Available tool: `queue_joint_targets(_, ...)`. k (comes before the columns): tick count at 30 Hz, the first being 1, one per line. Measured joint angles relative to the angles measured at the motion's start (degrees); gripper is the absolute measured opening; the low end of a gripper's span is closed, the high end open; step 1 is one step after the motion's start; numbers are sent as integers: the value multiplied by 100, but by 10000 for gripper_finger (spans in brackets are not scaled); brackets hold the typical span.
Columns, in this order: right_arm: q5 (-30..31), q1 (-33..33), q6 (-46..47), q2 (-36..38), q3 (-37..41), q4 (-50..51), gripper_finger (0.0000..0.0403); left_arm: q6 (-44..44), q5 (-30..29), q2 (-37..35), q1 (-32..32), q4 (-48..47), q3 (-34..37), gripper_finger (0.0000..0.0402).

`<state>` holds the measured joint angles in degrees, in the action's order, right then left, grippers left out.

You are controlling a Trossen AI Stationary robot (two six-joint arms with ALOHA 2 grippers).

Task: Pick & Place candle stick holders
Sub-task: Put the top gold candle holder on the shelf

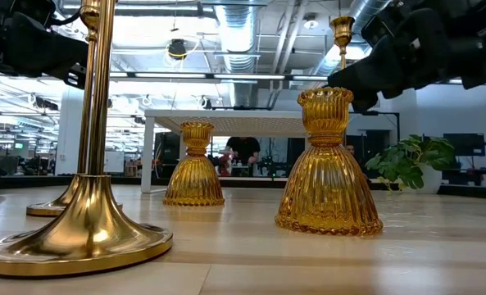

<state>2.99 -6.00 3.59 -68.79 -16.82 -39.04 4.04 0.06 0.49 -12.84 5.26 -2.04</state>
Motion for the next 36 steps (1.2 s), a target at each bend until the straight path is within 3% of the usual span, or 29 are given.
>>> queue_joint_targets(9,-10,0,158,629,7,705,13,0,1,0,0,-2,0,8)
queue_joint_targets(15,-19,36,320,1093,-329,1249,11,0,1,0,0,-1,0,8)
queue_joint_targets(22,-776,389,-37,1174,-1966,3010,6,0,0,-1,0,0,0,8)
queue_joint_targets(28,-1919,1121,-692,737,-3229,3600,4,-1,2,-2,0,1,0,8)
queue_joint_targets(36,-2441,2496,-1019,-74,-4229,3907,3,-2,0,-2,0,29,0,8)
